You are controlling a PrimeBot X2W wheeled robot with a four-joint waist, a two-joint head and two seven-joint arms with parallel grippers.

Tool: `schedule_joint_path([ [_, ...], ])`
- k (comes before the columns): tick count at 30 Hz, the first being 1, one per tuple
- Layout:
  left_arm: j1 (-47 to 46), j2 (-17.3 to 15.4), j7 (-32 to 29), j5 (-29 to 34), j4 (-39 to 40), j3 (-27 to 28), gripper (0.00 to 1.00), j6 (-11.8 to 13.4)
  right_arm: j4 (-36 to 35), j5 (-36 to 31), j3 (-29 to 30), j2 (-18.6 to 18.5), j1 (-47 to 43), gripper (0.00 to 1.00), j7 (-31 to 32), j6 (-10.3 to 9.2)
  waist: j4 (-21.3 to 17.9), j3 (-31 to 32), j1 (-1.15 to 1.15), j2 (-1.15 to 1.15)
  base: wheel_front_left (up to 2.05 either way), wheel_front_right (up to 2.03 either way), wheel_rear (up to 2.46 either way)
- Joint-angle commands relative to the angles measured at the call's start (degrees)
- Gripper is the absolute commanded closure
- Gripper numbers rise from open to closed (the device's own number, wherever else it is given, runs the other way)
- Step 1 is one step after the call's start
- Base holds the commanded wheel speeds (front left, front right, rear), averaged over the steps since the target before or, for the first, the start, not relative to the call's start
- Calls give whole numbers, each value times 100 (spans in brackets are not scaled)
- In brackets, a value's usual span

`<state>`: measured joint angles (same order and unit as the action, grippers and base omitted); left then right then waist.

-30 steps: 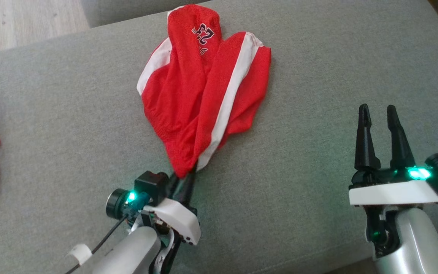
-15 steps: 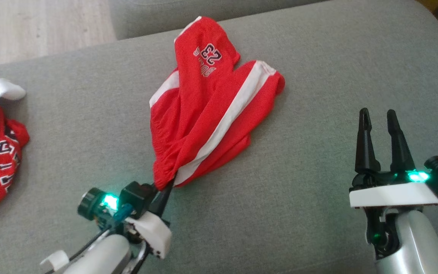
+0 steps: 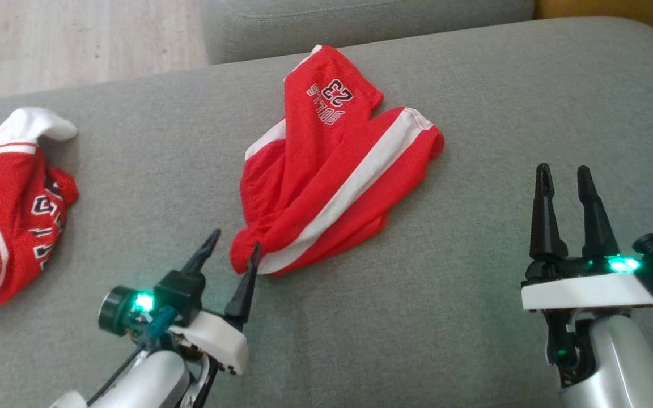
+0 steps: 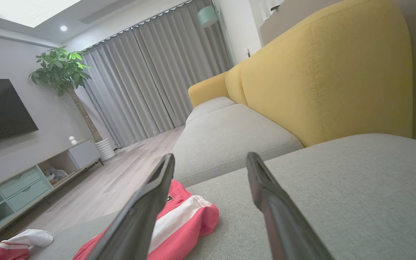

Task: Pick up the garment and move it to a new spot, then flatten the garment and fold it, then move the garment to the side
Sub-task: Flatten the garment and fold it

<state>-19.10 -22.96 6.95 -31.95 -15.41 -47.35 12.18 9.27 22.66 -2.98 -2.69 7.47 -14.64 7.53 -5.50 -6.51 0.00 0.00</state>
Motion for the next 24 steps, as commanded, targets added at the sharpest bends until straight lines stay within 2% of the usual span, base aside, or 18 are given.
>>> schedule_joint_path([
  [1,-98,-53,172,-89,236,384,0,141,-203,-40,-109,-19,51,0,-36,-4,83,54,0,0,0,0,0],
  [6,101,58,520,-317,506,789,0,449,-228,-75,-101,-19,-5,0,-36,-4,217,145,0,0,0,0,0],
  [11,360,187,698,-429,773,1063,0,655,-239,-78,-70,-19,-68,0,-36,-4,334,196,0,0,0,0,0],
  [18,485,328,757,-358,918,1051,0,668,-82,-239,-99,-19,18,0,-36,-4,557,92,0,0,0,0,0],
  [24,362,446,766,-271,912,926,0,591,946,-665,-12,-19,932,0,89,-4,796,-191,0,0,0,0,0],
])
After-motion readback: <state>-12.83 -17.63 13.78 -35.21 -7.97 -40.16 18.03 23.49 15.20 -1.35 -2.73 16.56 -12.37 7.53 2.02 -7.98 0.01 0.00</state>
